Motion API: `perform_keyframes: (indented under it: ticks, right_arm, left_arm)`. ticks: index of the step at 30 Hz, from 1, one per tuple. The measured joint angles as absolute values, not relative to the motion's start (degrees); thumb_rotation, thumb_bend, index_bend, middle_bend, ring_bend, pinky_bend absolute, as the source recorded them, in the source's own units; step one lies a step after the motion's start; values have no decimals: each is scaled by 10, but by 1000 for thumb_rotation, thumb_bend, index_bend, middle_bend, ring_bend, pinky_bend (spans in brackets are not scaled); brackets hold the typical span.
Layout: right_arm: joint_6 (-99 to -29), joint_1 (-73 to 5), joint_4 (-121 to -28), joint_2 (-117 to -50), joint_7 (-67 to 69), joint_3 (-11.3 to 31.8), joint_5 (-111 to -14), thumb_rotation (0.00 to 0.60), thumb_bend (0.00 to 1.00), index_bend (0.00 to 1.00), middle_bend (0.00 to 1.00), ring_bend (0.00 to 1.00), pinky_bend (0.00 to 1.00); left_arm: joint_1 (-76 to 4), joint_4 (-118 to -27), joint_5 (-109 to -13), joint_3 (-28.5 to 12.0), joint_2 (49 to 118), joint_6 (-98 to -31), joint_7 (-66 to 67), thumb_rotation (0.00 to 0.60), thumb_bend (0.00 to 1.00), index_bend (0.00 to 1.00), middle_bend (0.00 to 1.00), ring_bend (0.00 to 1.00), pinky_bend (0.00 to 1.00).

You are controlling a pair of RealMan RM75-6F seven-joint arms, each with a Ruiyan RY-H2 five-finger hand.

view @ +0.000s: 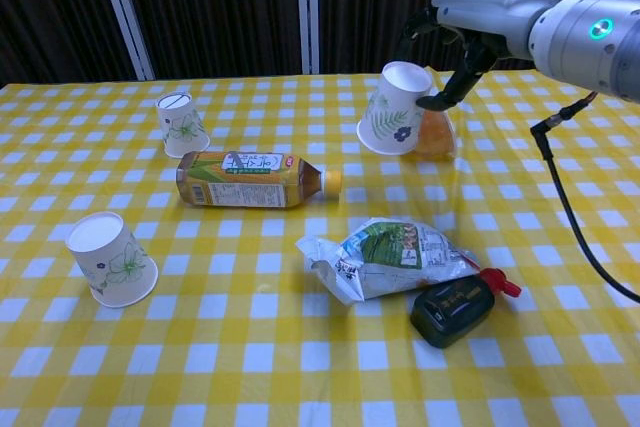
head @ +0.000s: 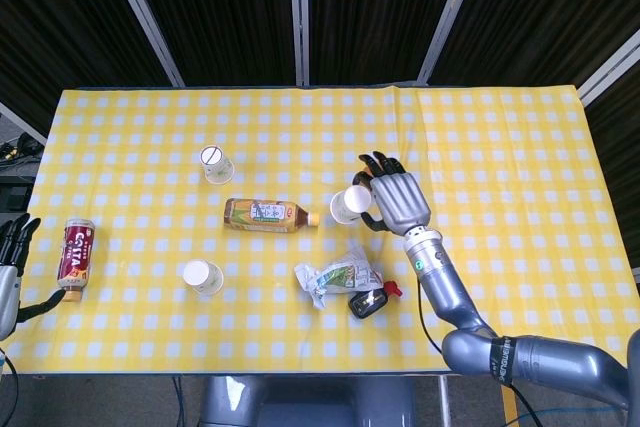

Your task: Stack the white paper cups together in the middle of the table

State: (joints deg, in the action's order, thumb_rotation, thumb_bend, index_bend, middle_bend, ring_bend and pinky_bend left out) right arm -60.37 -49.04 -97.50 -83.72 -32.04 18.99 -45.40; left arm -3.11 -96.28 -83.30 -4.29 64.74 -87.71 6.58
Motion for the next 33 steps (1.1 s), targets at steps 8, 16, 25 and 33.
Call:
perform_keyframes:
  ticks: [8, 16, 25, 33]
  right_arm:
    - [-604, -523, -962, -890, -340, 183, -437, 600, 246, 479, 97, 0, 148]
    - [-614, -529, -977, -915, -344, 164, -451, 600, 245, 479, 97, 0, 148]
    - [-622, -537, -970, -949, -343, 157, -452, 600, 245, 478, 97, 0, 148]
    - [-624, -541, -943, -958, -344, 156, -448, 600, 245, 479, 96, 0, 147]
  left_arm:
    - [-32, -960, -826, -45, 643, -872, 53, 600, 38, 0, 0, 0, 0]
    - [-33, -960, -825, -45, 643, -871, 52, 600, 38, 0, 0, 0, 0]
    - [-32, -963, -831, -42, 642, -876, 53, 600, 38, 0, 0, 0, 0]
    - [-32, -963, -829, -43, 641, -874, 49, 600, 38, 0, 0, 0, 0]
